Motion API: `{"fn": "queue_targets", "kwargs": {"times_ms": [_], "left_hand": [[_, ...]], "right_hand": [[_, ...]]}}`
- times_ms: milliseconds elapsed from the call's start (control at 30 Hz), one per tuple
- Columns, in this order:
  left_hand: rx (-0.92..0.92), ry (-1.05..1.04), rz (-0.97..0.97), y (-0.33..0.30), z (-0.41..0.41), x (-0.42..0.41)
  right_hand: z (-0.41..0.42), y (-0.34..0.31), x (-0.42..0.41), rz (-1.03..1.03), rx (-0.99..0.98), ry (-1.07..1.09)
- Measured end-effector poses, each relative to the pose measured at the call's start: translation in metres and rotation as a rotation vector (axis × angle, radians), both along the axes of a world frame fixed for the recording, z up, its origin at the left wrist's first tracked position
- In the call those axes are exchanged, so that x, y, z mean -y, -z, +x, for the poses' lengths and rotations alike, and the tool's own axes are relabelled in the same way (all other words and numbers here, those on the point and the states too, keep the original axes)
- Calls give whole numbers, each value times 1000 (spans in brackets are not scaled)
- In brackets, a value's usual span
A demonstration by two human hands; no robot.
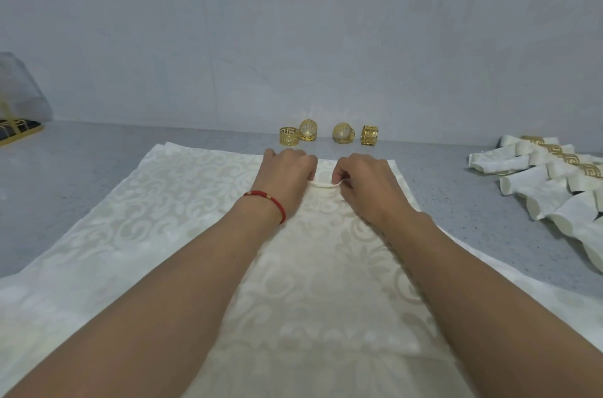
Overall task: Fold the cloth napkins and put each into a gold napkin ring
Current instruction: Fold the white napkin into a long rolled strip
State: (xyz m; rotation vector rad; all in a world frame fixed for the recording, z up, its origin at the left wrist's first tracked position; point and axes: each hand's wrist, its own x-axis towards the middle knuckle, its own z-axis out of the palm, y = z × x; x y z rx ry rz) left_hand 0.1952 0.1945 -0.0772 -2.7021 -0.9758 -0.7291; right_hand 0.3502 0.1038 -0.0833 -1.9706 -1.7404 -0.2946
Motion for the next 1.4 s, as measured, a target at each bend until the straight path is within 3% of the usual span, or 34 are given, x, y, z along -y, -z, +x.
{"fn": "queue_targets", "kwargs": {"times_ms": [133,333,467,667,767,833,933,1100,1167,1267,1400], "left_hand": [[-102,39,-219,-13,-4,-1],[263,6,-483,-6,-17,-3],[234,2,-564,-9,-20,-1],[27,-36,-281,-11,-16,5],[-173,43,-68,-17,-16,10],[-267,66,-60,-21,-16,11],[-279,42,-213,-27,-17,7],[35,2,-379,-20,-25,5],[99,-3,-428,-15,-29,4],[-7,-15,-419,-16,-29,9],[-139,-40,-180,-14,-29,20]], "right_hand": [[-2,-4,9,-89,67,-48],[1,1,11,10,-364,20],[7,6,4,-75,-278,35],[-2,-4,12,-58,-116,4],[-3,-11,17,-108,131,-67],[-5,-20,17,-210,290,-109],[-9,-31,19,-321,198,-120],[1,-18,21,-150,-280,-39],[5,-13,20,-157,-275,-29],[2,-15,22,-176,-180,-38],[-10,-23,30,-238,86,-41]]}}
